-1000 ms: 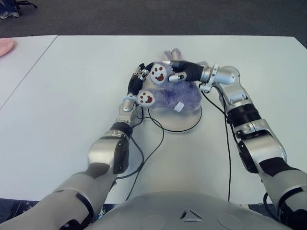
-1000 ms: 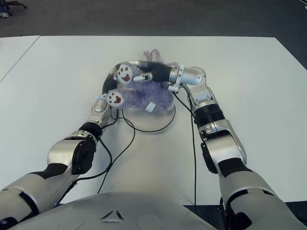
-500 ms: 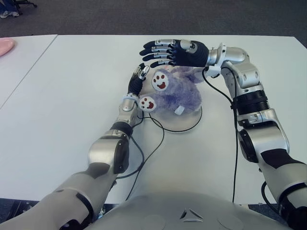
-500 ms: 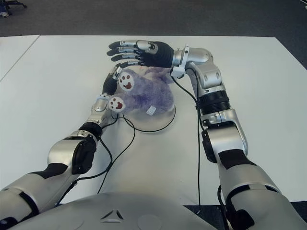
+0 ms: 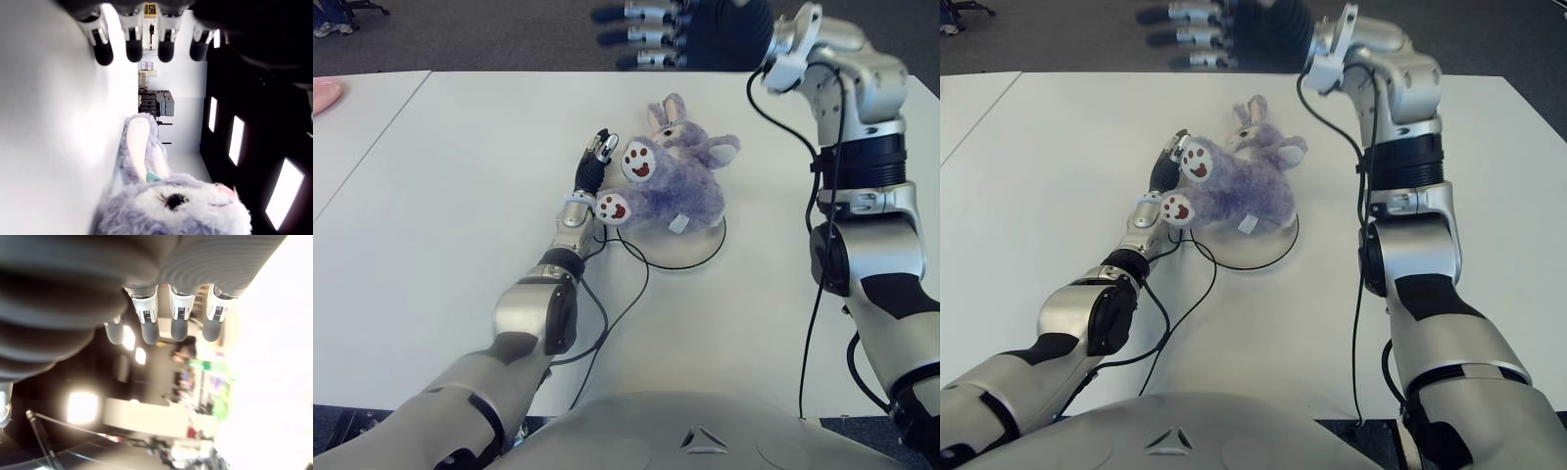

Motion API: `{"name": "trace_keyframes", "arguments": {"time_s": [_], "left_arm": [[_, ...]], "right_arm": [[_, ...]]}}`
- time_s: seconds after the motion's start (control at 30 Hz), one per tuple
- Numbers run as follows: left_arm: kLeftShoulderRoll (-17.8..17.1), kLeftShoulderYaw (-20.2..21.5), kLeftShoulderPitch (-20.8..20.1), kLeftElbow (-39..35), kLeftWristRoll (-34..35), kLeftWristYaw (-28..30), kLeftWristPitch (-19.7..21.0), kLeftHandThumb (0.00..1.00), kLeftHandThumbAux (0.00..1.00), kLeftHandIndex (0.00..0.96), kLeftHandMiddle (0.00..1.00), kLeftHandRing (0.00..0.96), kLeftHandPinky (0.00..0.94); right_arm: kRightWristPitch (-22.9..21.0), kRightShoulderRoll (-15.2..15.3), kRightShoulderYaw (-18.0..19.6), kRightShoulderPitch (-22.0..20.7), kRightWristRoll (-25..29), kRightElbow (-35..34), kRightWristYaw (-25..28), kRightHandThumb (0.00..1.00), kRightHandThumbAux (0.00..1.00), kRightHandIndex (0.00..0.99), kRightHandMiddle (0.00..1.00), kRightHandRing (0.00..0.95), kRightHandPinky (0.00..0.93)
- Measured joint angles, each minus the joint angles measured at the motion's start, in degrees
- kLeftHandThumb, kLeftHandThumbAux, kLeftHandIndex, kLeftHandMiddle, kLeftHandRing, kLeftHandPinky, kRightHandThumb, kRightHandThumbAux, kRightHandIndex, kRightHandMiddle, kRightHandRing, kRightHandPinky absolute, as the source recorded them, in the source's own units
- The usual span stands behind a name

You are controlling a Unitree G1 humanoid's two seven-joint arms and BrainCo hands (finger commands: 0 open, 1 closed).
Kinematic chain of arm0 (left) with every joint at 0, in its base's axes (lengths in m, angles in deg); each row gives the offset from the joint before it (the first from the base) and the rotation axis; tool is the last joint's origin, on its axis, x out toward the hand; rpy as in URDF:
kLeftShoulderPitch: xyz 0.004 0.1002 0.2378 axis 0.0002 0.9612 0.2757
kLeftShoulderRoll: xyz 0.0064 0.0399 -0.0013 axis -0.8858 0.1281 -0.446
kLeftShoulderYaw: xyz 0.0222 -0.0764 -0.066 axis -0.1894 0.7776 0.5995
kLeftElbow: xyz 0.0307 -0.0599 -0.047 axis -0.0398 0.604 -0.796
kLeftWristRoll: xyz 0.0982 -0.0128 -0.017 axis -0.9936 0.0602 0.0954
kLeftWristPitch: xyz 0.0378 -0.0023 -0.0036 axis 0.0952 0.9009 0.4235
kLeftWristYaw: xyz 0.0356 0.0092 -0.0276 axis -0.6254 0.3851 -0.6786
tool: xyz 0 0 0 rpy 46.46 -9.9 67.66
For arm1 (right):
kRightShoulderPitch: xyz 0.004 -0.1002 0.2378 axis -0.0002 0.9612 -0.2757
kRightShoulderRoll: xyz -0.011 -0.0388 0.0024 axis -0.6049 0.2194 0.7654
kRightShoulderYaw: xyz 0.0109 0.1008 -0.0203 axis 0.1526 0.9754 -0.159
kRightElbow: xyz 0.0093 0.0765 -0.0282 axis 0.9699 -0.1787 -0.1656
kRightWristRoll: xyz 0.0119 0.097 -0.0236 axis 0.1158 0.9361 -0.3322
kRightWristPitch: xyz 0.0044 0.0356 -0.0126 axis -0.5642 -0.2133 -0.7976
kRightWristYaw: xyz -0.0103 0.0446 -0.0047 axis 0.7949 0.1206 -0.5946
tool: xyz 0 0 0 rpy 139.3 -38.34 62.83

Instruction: Put the doll into the plate.

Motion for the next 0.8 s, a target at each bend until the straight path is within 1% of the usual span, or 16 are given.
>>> {"name": "trace_keyframes", "arguments": {"time_s": [0.17,0.23,0.37,0.43,0.5,0.57,0.67,0.73,0.8], "left_arm": [[-0.1,-0.2,0.0,0.0,0.0,0.0,0.1,0.000,0.293,0.000,0.054,0.049,0.046],[-0.1,-0.3,0.0,0.0,0.0,0.0,0.1,0.000,0.292,0.000,0.054,0.050,0.048],[-0.1,-0.4,0.0,0.0,0.0,0.0,0.1,0.000,0.291,0.000,0.053,0.052,0.051],[-0.1,-0.5,0.0,0.0,0.0,0.0,0.1,0.000,0.289,0.000,0.052,0.051,0.052],[-0.1,-0.5,0.0,0.0,0.0,0.0,0.1,0.000,0.288,0.000,0.052,0.051,0.053],[-0.1,-0.5,0.0,0.0,0.0,0.0,0.1,0.000,0.286,0.000,0.051,0.051,0.054],[-0.1,-0.5,0.0,0.0,0.0,0.0,0.2,0.000,0.283,0.000,0.050,0.051,0.055],[-0.1,-0.6,-0.1,0.0,0.0,0.0,0.3,0.000,0.282,0.000,0.051,0.052,0.057],[0.0,-0.6,-0.3,-0.1,0.0,0.0,0.3,0.000,0.283,0.000,0.052,0.053,0.059]], "right_arm": [[3.7,0.2,2.3,-0.7,-0.2,-0.7,-1.3,0.117,0.342,0.000,0.000,0.000,0.000],[3.5,0.4,3.2,-0.5,0.0,-1.4,-2.0,0.116,0.329,0.000,0.000,0.000,0.000],[1.5,0.7,5.2,0.2,0.4,-4.4,-5.0,0.118,0.317,0.000,0.000,0.000,0.000],[1.6,0.5,6.6,1.2,0.9,-6.4,-7.2,0.119,0.299,0.000,0.000,0.000,0.000],[2.7,-0.4,8.4,2.1,1.1,-7.9,-9.8,0.120,0.289,0.000,0.000,0.000,0.000],[4.6,-1.8,10.2,3.0,1.3,-8.8,-12.6,0.122,0.281,0.000,0.000,0.000,0.000],[9.7,-4.6,13.2,3.5,2.2,-7.0,-15.5,0.118,0.271,0.000,0.000,0.000,0.000],[13.3,-6.1,15.2,3.3,2.9,-4.1,-16.4,0.117,0.300,0.000,0.000,0.000,0.000],[16.9,-6.6,17.0,2.6,3.4,0.2,-16.5,0.114,0.325,0.000,0.000,0.000,0.000]]}}
